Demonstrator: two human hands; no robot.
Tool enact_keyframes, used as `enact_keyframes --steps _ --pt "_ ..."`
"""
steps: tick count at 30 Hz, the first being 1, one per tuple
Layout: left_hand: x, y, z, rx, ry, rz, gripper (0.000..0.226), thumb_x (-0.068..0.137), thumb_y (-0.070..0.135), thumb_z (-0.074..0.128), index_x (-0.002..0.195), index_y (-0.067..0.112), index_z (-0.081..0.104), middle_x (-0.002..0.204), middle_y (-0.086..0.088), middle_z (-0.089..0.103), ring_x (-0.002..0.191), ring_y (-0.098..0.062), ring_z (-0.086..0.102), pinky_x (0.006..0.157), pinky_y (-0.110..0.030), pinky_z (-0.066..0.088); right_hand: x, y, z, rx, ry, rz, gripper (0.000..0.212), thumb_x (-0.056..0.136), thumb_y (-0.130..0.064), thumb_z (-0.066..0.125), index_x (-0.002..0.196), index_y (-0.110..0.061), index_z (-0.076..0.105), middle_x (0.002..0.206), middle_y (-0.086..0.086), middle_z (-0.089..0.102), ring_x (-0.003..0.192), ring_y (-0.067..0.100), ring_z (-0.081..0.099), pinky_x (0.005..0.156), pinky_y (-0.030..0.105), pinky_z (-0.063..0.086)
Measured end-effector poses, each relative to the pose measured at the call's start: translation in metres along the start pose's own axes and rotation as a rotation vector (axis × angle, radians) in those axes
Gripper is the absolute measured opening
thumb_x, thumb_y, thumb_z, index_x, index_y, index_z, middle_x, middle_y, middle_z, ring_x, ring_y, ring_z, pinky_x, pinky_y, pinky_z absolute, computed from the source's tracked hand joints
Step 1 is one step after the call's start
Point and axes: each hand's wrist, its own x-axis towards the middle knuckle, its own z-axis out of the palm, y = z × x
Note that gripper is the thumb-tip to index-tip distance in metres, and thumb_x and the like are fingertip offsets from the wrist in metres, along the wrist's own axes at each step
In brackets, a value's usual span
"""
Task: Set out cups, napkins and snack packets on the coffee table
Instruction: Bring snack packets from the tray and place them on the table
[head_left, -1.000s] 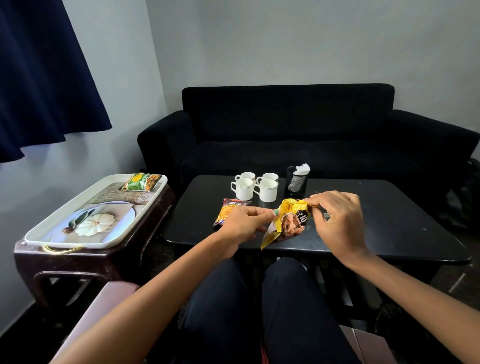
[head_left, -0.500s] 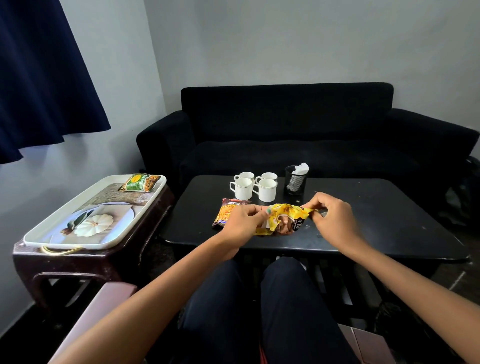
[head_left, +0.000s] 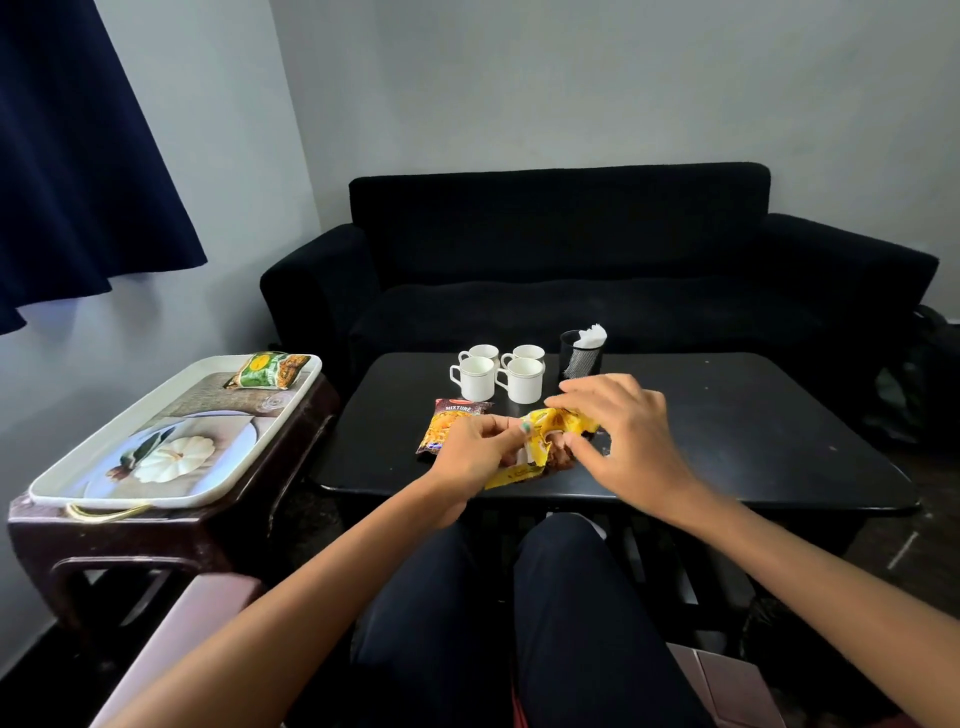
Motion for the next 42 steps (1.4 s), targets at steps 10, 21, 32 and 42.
enact_keyframes --steps 10,21,32,42 --pt "-0.002 0.006 0.002 -0.009 -0.077 -0.08 0.016 0.093 0.023 0.059 0.088 0.012 0.07 0.08 -0.002 0.063 0.068 -0.006 0.051 0.067 -0.016 0.045 -0.003 -0.001 -0.001 0.023 0.204 -0.114 0.008 0.073 -0.017 0.071 0.079 -0.015 0.076 0.085 -0.005 0.075 0.084 0.013 0.07 0.08 0.026 0.038" --pt "-0.012 0.01 0.007 0.537 0.085 0.375 0.027 0.084 0.056 0.058 0.105 0.04 0.061 0.103 0.025 0.062 0.098 0.011 0.05 0.083 -0.015 0.022 -0.002 -0.011 -0.005 0.086 0.228 -0.023 0.004 0.079 -0.01 0.068 0.079 -0.008 0.071 0.076 -0.002 0.072 0.07 0.02 0.067 0.071 0.034 0.043" --pt "-0.008 0.005 0.007 0.404 0.266 0.445 0.007 0.084 0.02 0.069 0.084 0.023 0.074 0.081 0.011 0.074 0.079 0.003 0.066 0.08 -0.022 0.052 0.002 -0.008 0.0 0.458 0.069 0.252 0.015 0.081 -0.031 0.07 0.093 -0.023 0.065 0.075 -0.014 0.071 0.074 -0.002 0.065 0.068 0.012 0.048" --pt "0.01 0.003 -0.018 -0.032 0.368 0.141 0.015 0.089 0.029 0.064 0.08 0.019 0.07 0.081 0.004 0.074 0.082 -0.013 0.07 0.073 -0.028 0.055 0.005 0.008 -0.001 0.554 -0.082 0.353 0.015 0.082 -0.024 0.069 0.073 -0.013 0.07 0.069 0.012 0.068 0.066 0.03 0.061 0.065 0.044 0.048"
